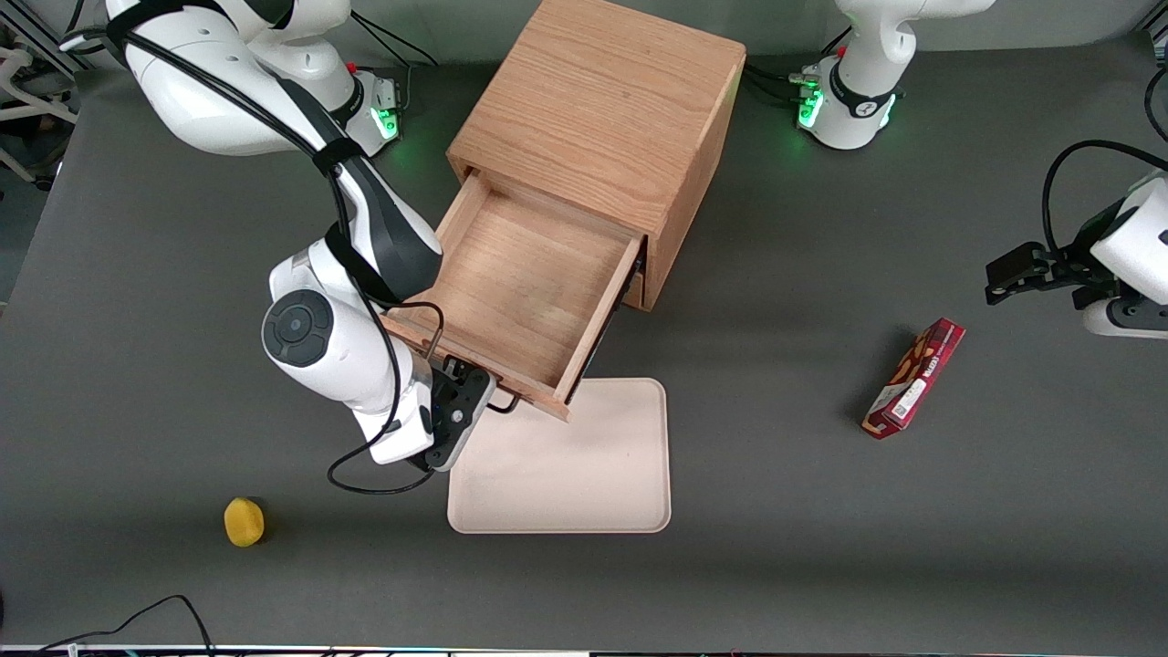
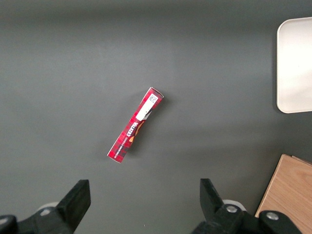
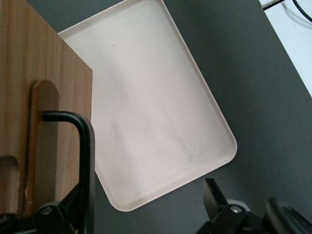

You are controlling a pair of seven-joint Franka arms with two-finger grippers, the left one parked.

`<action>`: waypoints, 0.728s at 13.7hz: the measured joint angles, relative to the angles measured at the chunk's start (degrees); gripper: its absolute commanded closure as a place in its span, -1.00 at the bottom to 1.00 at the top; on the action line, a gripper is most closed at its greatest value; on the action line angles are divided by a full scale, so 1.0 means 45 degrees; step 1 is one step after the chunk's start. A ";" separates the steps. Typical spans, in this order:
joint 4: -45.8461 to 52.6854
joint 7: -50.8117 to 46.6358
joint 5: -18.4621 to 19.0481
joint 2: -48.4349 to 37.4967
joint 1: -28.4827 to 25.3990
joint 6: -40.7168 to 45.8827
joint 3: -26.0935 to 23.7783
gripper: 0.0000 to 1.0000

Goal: Open upper drawer

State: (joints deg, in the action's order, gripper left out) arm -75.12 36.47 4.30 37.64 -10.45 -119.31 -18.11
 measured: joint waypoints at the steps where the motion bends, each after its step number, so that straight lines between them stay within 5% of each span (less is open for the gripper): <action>1: 0.0143 0.0000 0.0000 0.0030 0.0000 0.0218 0.0010 -1.00; 10: 0.2234 0.0000 -0.0005 0.0211 -0.0038 0.2889 -0.0018 -1.00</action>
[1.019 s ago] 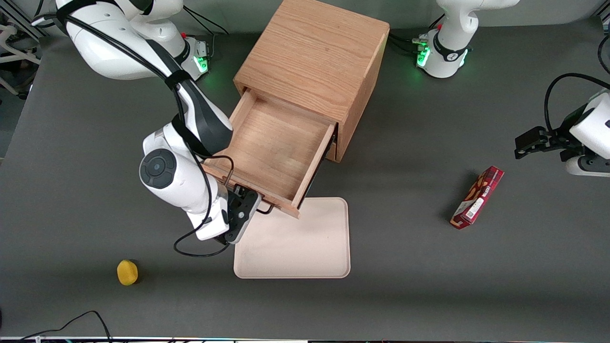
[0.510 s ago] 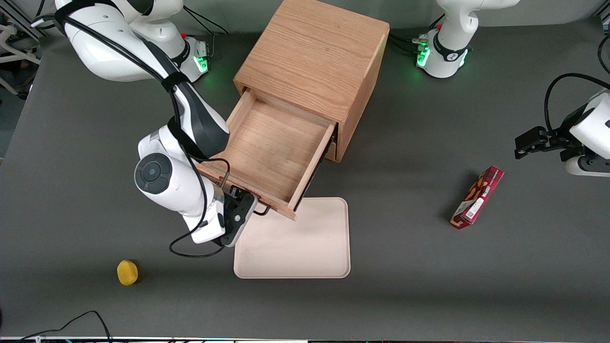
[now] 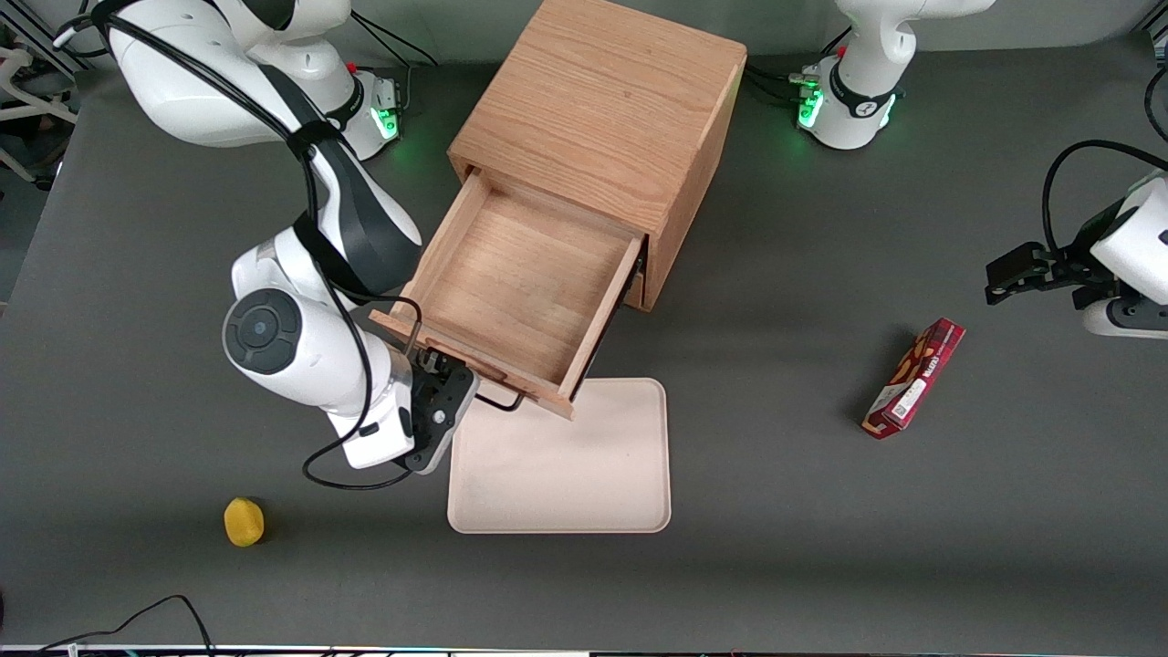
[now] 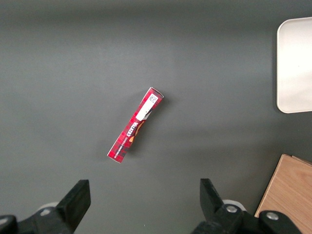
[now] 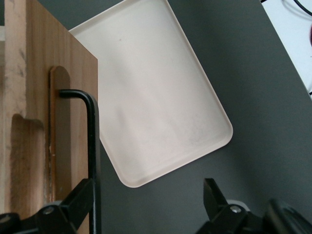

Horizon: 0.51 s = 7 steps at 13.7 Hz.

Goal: Open upper drawer

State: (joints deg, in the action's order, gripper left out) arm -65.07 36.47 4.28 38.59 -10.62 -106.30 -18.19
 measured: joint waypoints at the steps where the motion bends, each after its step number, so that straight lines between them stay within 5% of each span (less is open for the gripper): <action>1: 0.0246 0.0000 -0.0059 -0.0018 -0.0019 0.0421 -0.0012 -1.00; 7: 0.1007 -0.0019 -0.0850 -0.1547 -0.0055 0.3367 -0.0055 -1.00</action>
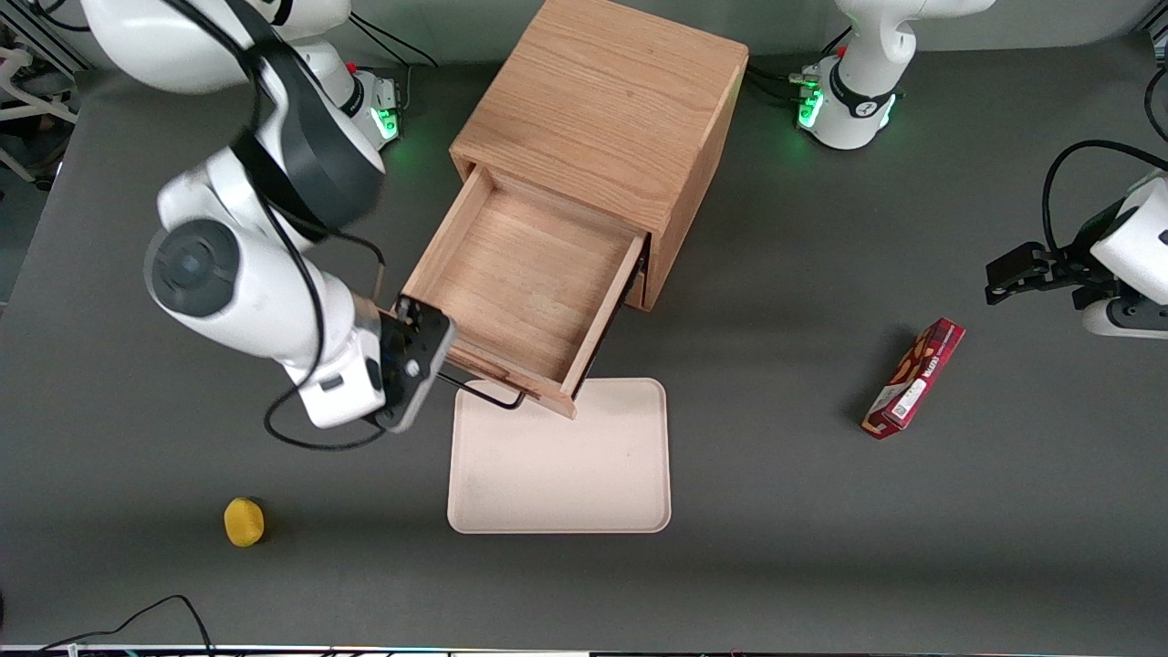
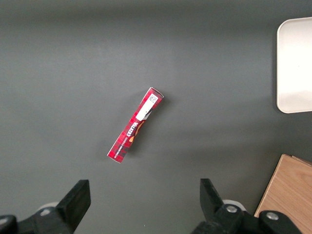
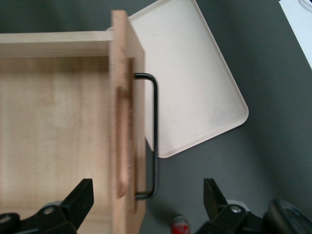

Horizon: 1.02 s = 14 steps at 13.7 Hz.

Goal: Open upper drawer

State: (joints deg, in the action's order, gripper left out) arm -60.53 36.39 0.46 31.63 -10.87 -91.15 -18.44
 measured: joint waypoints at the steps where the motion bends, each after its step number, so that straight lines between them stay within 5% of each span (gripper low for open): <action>1: -0.0002 -0.0018 -0.0221 -0.0441 0.0091 0.0360 0.0034 -1.00; 6: -0.0886 -0.2357 -0.0316 -0.2554 0.1566 0.2601 0.0112 -1.00; 14: -0.5714 -0.2856 0.0050 -0.7029 0.4720 0.1741 0.0158 -1.00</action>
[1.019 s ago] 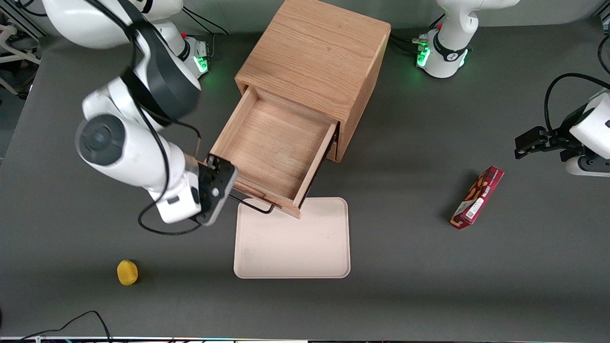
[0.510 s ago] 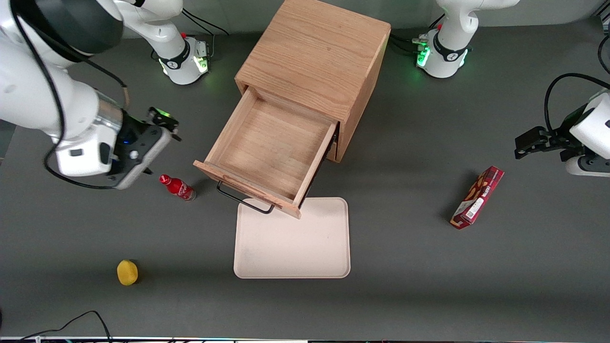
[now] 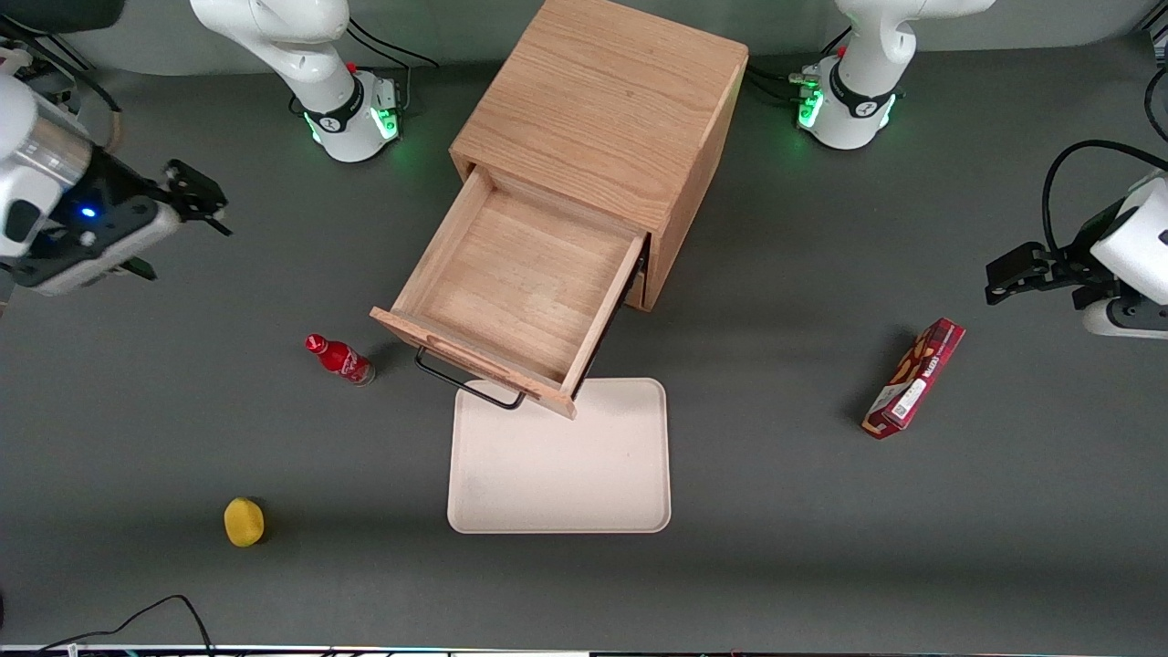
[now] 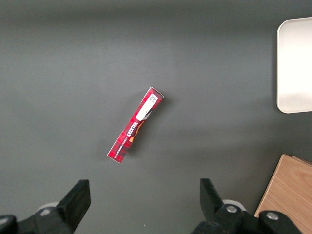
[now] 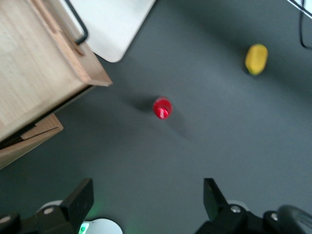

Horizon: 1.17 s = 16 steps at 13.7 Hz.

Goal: Open upper drawer

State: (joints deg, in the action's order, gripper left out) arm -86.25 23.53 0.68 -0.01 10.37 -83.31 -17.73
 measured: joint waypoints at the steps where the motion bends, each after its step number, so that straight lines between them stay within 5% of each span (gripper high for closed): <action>1: -0.0148 0.0006 0.0000 -0.0197 0.0245 -0.0001 0.0002 -1.00; 16: -0.0115 -0.3762 -0.0385 -0.0017 0.1375 -0.0554 0.0096 -1.00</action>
State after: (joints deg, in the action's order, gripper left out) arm -86.76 6.61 -1.05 -0.08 16.56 -85.81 -17.30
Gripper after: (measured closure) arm 0.000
